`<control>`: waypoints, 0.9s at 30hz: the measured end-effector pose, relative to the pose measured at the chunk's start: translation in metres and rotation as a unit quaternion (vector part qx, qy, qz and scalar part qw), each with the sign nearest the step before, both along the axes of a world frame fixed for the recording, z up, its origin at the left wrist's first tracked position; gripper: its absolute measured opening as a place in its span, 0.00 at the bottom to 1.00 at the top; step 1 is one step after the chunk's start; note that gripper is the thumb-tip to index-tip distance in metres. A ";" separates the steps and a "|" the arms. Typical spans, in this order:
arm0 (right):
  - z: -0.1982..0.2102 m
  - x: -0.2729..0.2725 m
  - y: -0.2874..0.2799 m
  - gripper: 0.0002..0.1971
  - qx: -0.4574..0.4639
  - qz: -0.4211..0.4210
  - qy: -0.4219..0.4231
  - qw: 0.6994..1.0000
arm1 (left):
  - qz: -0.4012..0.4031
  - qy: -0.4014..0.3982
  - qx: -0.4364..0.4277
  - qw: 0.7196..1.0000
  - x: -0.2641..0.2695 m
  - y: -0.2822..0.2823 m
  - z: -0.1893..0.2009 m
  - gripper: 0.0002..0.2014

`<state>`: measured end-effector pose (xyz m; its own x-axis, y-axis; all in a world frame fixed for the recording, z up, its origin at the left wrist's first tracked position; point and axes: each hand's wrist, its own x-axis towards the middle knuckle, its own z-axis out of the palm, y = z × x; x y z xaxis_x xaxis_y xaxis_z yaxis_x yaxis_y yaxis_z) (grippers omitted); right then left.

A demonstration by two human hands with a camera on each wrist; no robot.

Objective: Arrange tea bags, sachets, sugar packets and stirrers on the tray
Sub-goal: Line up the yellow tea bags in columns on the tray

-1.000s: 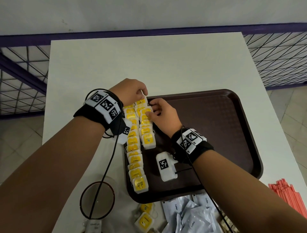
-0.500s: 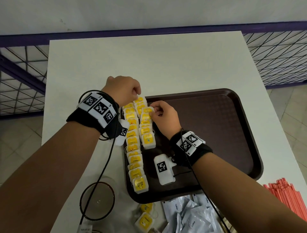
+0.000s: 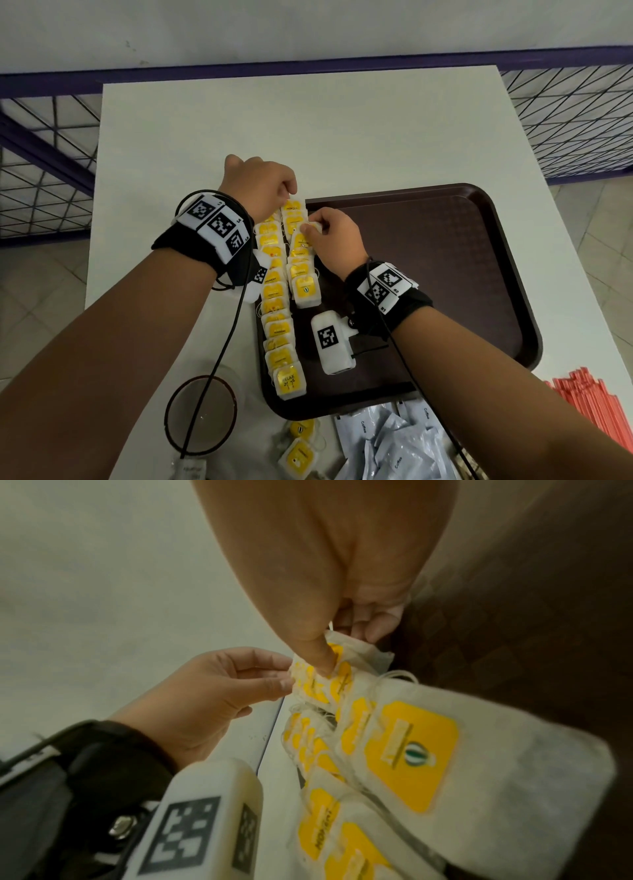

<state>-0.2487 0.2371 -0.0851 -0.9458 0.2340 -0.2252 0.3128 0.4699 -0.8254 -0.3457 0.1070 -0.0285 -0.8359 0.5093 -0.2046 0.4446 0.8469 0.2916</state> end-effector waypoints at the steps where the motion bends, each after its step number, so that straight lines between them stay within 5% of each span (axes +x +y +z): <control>1: 0.000 0.000 0.000 0.05 0.000 -0.004 0.005 1.000 | -0.002 0.001 0.004 1.000 -0.001 0.001 -0.001 0.09; 12: 0.004 0.005 0.003 0.14 -0.055 -0.048 0.012 0.997 | 0.026 0.015 0.013 0.999 0.005 -0.009 0.003 0.08; 27: 0.005 0.016 0.002 0.07 -0.053 -0.055 0.032 0.997 | 0.013 -0.012 -0.009 1.000 0.010 -0.005 0.002 0.08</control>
<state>-0.2326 0.2392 -0.0802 -0.9289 0.3150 -0.1949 0.3032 0.3442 -0.8886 -0.3354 0.1016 -0.0266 -0.8434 0.4838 -0.2338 0.4158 0.8632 0.2862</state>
